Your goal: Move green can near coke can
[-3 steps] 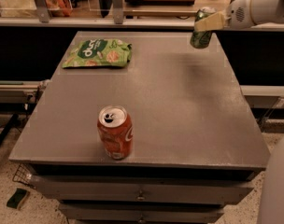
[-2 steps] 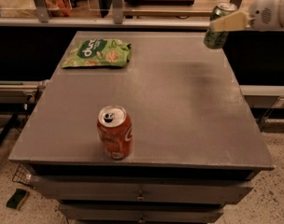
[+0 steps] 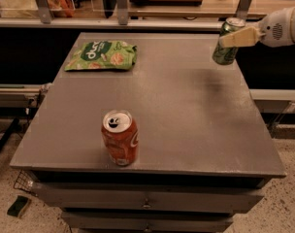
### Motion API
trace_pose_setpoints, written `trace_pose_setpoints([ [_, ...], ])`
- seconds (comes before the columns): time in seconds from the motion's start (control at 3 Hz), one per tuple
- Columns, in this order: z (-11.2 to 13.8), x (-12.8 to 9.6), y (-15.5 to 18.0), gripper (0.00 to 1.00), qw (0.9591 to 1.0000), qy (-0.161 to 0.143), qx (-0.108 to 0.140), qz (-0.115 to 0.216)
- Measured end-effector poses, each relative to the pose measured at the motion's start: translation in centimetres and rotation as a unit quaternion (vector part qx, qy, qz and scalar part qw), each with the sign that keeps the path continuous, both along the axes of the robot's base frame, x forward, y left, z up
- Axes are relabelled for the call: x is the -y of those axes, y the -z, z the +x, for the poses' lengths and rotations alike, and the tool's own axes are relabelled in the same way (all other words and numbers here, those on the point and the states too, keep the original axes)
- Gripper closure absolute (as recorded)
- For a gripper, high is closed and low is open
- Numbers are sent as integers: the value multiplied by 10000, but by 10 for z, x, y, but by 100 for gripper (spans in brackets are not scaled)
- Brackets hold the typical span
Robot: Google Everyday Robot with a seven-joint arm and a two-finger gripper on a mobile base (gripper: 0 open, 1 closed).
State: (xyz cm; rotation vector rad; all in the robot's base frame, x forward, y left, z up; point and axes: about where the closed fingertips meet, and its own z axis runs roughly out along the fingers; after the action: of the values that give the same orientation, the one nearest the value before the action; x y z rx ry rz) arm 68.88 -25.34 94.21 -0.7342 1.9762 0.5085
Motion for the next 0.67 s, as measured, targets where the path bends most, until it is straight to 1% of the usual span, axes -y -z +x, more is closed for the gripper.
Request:
trace_pose_setpoints([
  [0.33,-13,-7,7,100,9992,-374,-162,-16],
  [0.67,-52,-10,4,100,9955,-851,-409,96],
])
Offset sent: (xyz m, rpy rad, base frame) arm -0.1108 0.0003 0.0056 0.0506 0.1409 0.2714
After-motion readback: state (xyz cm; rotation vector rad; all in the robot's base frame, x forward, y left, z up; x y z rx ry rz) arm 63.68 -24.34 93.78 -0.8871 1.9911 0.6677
